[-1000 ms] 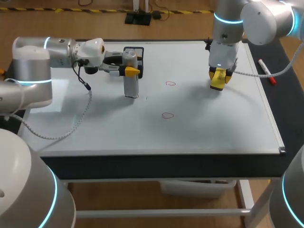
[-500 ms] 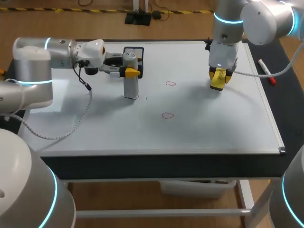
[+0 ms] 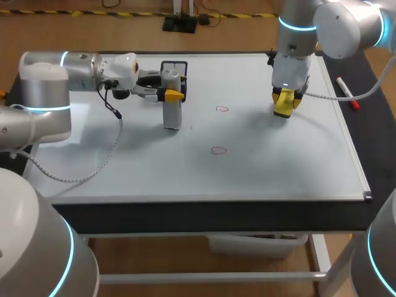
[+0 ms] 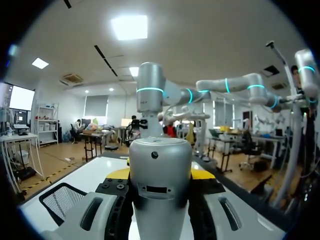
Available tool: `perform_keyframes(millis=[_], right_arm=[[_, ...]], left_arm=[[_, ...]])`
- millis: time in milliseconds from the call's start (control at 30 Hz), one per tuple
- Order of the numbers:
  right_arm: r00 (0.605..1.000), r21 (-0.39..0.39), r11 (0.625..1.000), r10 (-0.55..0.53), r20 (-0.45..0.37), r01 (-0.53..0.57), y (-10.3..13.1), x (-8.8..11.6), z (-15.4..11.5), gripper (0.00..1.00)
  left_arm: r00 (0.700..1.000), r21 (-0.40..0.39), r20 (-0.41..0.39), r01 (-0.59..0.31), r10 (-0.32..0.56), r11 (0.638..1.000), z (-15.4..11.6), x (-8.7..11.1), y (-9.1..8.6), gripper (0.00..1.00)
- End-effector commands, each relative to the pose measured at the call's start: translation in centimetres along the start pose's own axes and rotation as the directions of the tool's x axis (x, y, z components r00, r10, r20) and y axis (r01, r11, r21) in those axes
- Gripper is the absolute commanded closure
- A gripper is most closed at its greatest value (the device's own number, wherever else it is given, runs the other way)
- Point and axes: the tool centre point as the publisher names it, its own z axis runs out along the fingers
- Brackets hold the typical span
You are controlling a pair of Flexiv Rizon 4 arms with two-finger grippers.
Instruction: Pick up the inspection probe, press it on each red-marked spot on the whiteboard one by one, put down the probe, pick up the eraser, and wipe off all the red marks.
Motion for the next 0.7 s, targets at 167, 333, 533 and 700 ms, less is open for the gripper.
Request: perform_keyframes(millis=[167, 333, 533, 700], right_arm=[[1.000, 0.001, 1.000, -0.001, -0.006, 0.001, -0.10, -0.03, -0.13, 1.00], [1.000, 0.001, 1.000, -0.001, -0.006, 0.001, -0.10, -0.03, -0.13, 1.00], [1.000, 0.001, 1.000, -0.001, -0.006, 0.001, -0.10, -0.03, -0.13, 1.00], [1.000, 0.001, 1.000, -0.001, -0.006, 0.001, -0.10, -0.03, -0.13, 1.00]], left_arm=[[1.000, 0.006, -0.002, -0.002, 0.002, 1.000, 0.08, -0.26, 0.28, 1.00], [1.000, 0.006, -0.002, 0.000, 0.000, 1.000, 0.12, -0.24, 0.47, 1.00], [1.000, 0.004, 0.007, 0.001, -0.001, 1.000, 0.04, -0.23, 0.53, 1.00], [1.000, 0.001, 0.007, 0.001, -0.001, 1.000, 0.05, -0.23, 0.57, 1.00]])
